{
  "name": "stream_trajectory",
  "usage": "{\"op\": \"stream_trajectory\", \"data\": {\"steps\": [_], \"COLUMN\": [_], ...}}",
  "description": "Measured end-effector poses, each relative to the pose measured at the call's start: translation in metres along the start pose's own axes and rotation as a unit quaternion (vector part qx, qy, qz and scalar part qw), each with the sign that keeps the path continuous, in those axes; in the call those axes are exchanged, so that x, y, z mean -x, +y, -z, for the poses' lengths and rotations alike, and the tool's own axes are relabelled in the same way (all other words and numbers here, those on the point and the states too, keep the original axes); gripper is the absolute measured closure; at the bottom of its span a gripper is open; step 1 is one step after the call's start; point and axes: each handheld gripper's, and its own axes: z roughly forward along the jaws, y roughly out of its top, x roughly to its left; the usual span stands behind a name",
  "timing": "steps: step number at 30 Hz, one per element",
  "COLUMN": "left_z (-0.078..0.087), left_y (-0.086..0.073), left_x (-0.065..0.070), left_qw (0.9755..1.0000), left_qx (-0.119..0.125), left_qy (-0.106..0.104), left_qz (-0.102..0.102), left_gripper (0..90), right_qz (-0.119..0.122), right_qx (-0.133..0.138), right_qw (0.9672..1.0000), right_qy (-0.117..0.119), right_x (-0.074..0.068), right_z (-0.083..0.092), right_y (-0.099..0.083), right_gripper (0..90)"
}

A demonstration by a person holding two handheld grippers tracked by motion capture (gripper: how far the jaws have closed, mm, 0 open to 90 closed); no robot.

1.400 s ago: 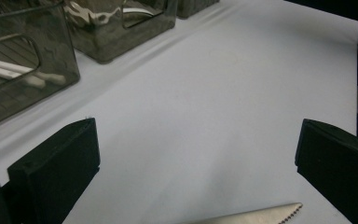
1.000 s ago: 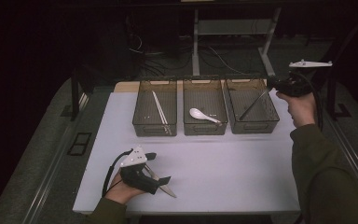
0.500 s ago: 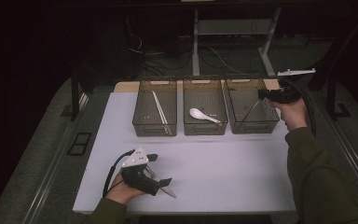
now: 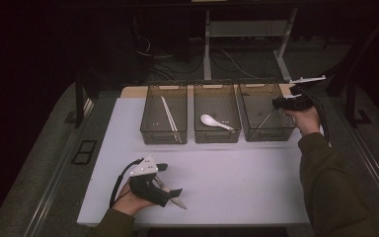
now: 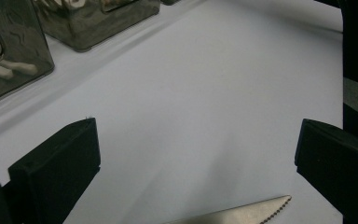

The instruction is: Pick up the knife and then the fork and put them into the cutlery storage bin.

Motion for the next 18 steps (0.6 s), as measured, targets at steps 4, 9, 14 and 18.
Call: {"op": "stream_trajectory", "data": {"steps": [4, 9, 14, 18], "left_z": [0.000, 0.000, 0.000, 0.001], "left_y": [0.000, 0.000, 0.000, 0.000], "left_x": [-0.001, 0.000, 0.000, 0.000], "left_qw": [1.0000, 1.0000, 1.0000, 1.0000], "left_qx": [0.002, 0.002, 0.001, -0.001], "left_qy": [0.000, 0.001, 0.002, 0.005], "left_qz": [0.001, 0.000, -0.001, -0.002], "left_gripper": [0.0, 0.0, 0.0, 0.0], "right_qz": [0.007, 0.002, 0.001, 0.006], "right_qx": [0.005, 0.006, 0.014, 0.029], "right_qw": [0.9998, 0.9994, 0.9997, 0.9996], "right_qy": [-0.016, -0.034, -0.021, 0.001], "right_x": [0.002, 0.008, 0.010, 0.003], "right_z": [0.002, 0.008, 0.019, 0.033], "right_y": [0.001, -0.003, -0.005, -0.008], "right_gripper": [50.2, 43.0, 38.8, 37.3]}}
